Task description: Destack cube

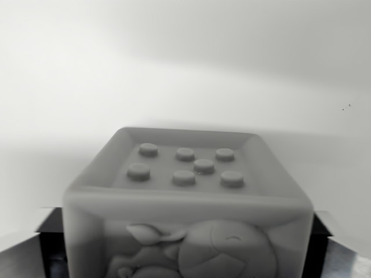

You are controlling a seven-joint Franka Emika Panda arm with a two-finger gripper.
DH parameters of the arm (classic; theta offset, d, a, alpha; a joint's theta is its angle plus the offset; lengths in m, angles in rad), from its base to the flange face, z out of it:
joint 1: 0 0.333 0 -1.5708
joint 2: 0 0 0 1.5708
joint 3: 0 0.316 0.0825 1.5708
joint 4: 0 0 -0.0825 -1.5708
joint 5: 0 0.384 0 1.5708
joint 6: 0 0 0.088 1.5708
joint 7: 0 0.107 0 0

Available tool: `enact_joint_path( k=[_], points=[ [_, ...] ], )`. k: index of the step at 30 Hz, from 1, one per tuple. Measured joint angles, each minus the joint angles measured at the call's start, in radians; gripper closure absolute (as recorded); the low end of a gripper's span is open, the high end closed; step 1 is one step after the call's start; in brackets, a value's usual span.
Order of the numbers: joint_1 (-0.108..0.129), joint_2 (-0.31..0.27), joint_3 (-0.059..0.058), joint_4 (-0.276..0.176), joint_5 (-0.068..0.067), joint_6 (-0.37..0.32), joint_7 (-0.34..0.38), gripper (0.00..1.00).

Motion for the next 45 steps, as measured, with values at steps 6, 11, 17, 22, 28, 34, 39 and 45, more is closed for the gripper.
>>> enact_joint_path(
  k=[6,11,17,22,28,34,39,45],
  points=[
    [0.000,0.000,0.000,0.000,0.000,0.000,0.000,0.00],
    [0.000,0.000,0.000,0.000,0.000,0.000,0.000,0.00],
    [0.000,0.000,0.000,0.000,0.000,0.000,0.000,0.00],
    [0.000,0.000,0.000,0.000,0.000,-0.001,0.000,0.00],
    [0.000,-0.015,0.000,-0.004,0.000,-0.009,0.000,0.00],
    [0.000,-0.044,0.000,-0.012,0.000,-0.028,0.000,0.00],
    [0.000,-0.078,0.000,-0.021,0.000,-0.053,0.000,0.00],
    [0.000,-0.125,0.000,-0.032,0.000,-0.089,0.000,0.00]
  ],
)
